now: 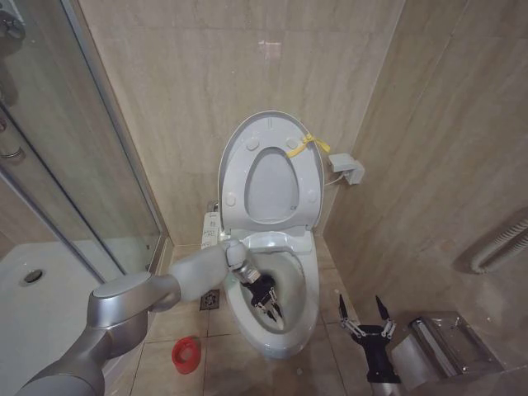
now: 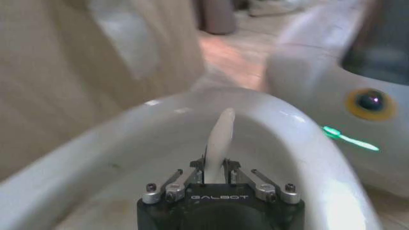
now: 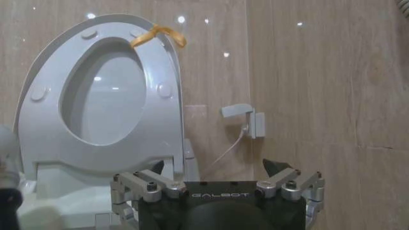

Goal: Open the toilet lid, clean the toilet bowl with a toilet brush, close the toilet lid, and flush.

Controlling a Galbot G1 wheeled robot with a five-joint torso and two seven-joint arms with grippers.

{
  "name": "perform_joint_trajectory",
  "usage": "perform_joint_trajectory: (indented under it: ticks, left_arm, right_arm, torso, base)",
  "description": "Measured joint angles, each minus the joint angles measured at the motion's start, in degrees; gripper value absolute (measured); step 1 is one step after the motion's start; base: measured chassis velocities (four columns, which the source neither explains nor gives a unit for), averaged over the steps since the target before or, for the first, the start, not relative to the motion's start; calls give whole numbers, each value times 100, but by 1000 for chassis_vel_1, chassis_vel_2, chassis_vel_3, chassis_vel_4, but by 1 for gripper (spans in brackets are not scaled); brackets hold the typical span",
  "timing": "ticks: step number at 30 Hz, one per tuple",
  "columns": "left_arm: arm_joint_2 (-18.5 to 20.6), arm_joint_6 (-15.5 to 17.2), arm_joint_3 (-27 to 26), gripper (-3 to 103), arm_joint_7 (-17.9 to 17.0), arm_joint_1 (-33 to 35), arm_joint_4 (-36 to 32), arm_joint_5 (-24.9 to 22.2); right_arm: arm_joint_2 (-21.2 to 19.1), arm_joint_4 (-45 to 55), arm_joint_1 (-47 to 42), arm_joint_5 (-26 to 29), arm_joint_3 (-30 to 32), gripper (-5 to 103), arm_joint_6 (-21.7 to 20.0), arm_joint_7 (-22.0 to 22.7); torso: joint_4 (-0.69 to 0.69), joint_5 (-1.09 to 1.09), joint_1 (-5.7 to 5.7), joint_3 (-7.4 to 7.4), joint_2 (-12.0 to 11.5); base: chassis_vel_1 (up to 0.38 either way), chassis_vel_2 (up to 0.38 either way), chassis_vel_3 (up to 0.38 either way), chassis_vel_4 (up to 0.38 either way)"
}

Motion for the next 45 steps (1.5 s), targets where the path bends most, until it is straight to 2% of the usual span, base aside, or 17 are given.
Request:
perform_joint_trajectory:
  ticks: [3, 5, 8, 9, 11, 13, 16, 18, 20, 21, 23, 26, 29, 30, 33, 38, 45]
  left_arm:
    - [79, 182, -470, 20, -106, 96, -114, -541]
    - [99, 219, -548, 20, -112, 115, -140, -651]
    - [255, 419, -1004, 18, -248, 328, -379, -1340]
    - [255, 419, -1004, 18, -248, 328, -379, -1340]
    - [400, 534, -1352, 18, -581, 619, -610, -1778]
    - [451, 573, -1476, 18, -691, 741, -688, -1889]
    - [640, 678, -2006, 18, -1109, 1260, -998, -2162]
    - [696, 706, -2204, 18, -1273, 1467, -1138, -2210]
    - [853, 772, -2621, 18, -1815, 1996, -1542, -2293]
    - [853, 772, -2621, 18, -1815, 1996, -1542, -2293]
    - [998, 832, -3066, 18, -2438, 2593, -1994, -2370]
    - [1100, 851, -3421, 18, -2814, 3034, -2301, -2370]
    - [1283, 870, -4082, 18, -3387, 3808, -2795, -2143]
    - [1283, 870, -4082, 18, -3387, 3808, -2795, -2143]
    - [1403, 943, -4611, 18, -3884, 4503, -3192, -1866]
    - [1395, 980, -4946, 18, -4192, 4979, -3481, -1707]
    - [1065, 962, -5191, 18, -4492, 5342, -4122, -1662]
  right_arm:
    - [-45, -16, 19, 8, -5, 100, -7, 1]
    - [-55, -20, 22, 10, -7, 100, -8, 1]
    - [-109, -43, 39, 25, -13, 100, -14, 3]
    - [-109, -43, 39, 25, -13, 100, -14, 3]
    - [-158, -48, 39, 52, -16, 100, -19, 5]
    - [-179, -50, 38, 59, -16, 100, -21, 4]
    - [-270, -81, 47, 97, -17, 100, -29, 5]
    - [-290, -87, 54, 106, -20, 100, -32, 5]
    - [-332, -109, 67, 117, -43, 100, -37, 7]
    - [-332, -109, 67, 117, -43, 100, -37, 7]
    - [-374, -143, 90, 118, -76, 100, -41, 3]
    - [-393, -176, 110, 113, -108, 100, -47, 2]
    - [-428, -202, 142, 65, -177, 100, -77, -5]
    - [-428, -202, 142, 65, -177, 100, -77, -5]
    - [-442, -212, 159, -5, -235, 100, -88, -15]
    - [-453, -218, 153, -59, -292, 100, -85, -24]
    - [-419, -198, 44, -154, -327, 100, -42, -45]
  torso:
    - [0, 0, 0, 0, 0]
    - [0, 0, 0, 0, 0]
    - [1, 1, 0, 0, 0]
    - [1, 1, 0, 0, 0]
    - [-1, 0, 0, 0, 0]
    - [-1, 0, 0, 0, 0]
    - [0, -1, 0, 0, 0]
    - [0, -1, 0, 0, 0]
    - [-1, -1, 0, 0, 0]
    - [-1, -1, 0, 0, 0]
    - [0, -3, 0, 0, 0]
    - [-1, -1, 0, -1, 0]
    - [0, -1, 0, -1, 0]
    - [0, -1, 0, -1, 0]
    - [1, -2, 0, -1, 0]
    - [2, -1, -1, -1, 0]
    - [-2, 0, -1, -1, 1]
  base:
    - [0, 0, 0, 0]
    - [0, 0, 0, 0]
    - [0, 0, 0, 0]
    - [0, 0, 0, 0]
    - [0, 0, 0, 0]
    - [0, 0, 0, 0]
    - [0, 0, 0, 0]
    - [0, 0, 0, 0]
    - [0, 0, 0, 0]
    - [0, 0, 0, 0]
    - [0, 0, 0, 0]
    - [0, 0, 0, 0]
    - [0, 0, 0, 0]
    - [0, 0, 0, 0]
    - [0, 0, 0, 0]
    - [0, 0, 0, 0]
    - [0, 0, 0, 0]
